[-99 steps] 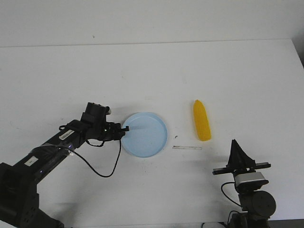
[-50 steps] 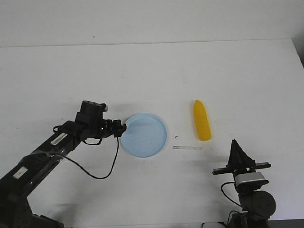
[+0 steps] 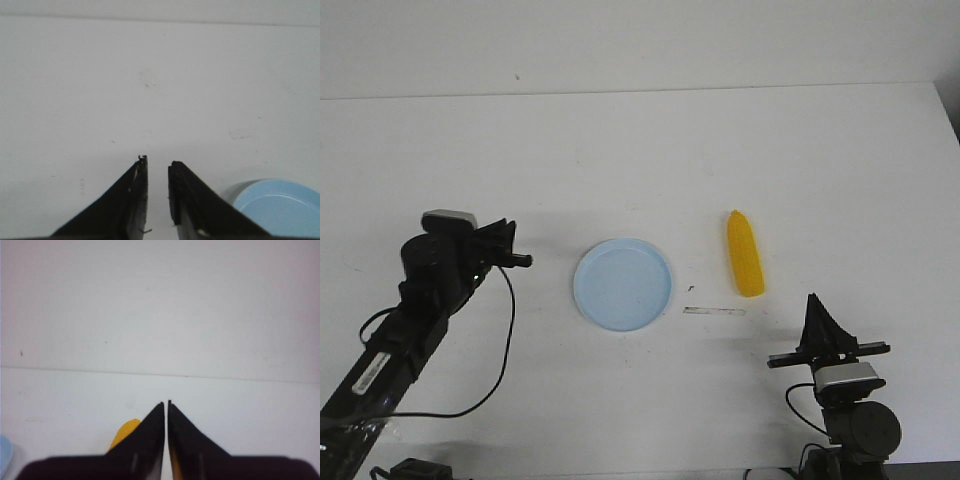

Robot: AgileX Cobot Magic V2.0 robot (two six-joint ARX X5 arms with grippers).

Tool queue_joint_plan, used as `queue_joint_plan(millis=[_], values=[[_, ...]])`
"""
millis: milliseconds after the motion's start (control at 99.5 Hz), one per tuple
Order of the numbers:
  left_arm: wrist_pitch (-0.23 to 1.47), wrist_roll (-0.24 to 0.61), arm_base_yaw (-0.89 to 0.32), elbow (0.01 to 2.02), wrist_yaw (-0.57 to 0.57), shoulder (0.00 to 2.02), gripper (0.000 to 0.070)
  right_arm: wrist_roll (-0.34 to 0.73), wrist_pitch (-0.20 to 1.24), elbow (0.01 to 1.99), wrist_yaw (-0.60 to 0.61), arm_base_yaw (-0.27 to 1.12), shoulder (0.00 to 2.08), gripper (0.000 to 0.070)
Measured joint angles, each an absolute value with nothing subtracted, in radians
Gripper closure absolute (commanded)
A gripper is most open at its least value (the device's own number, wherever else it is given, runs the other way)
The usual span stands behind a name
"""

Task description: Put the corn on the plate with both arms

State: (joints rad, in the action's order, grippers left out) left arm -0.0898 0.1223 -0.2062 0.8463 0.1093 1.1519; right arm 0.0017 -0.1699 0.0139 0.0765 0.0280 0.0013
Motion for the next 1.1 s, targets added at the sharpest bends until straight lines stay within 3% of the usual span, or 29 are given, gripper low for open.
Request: queue_joint_plan(millis=[402, 633, 784, 1096], values=[[-0.104, -0.091, -0.019, 0.563, 0.107, 0.705, 0.0699, 0.002, -0.17, 0.014, 0.076, 0.028, 0.001, 0.0693], [-0.1, -0.033, -0.005, 0.405, 0.098, 0.428, 0.0699, 0.002, -0.17, 0.014, 0.076, 0.028, 0.001, 0.0693], [-0.044, -0.015, -0.005, 0.345, 0.015, 0.27, 0.0699, 0.002, -0.17, 0.014, 0.076, 0.028, 0.001, 0.0693], [0.004, -0.009, -0.005, 0.345, -0.027, 0.13, 0.0698, 0.002, -0.17, 0.014, 0.076, 0.028, 0.001, 0.0693]])
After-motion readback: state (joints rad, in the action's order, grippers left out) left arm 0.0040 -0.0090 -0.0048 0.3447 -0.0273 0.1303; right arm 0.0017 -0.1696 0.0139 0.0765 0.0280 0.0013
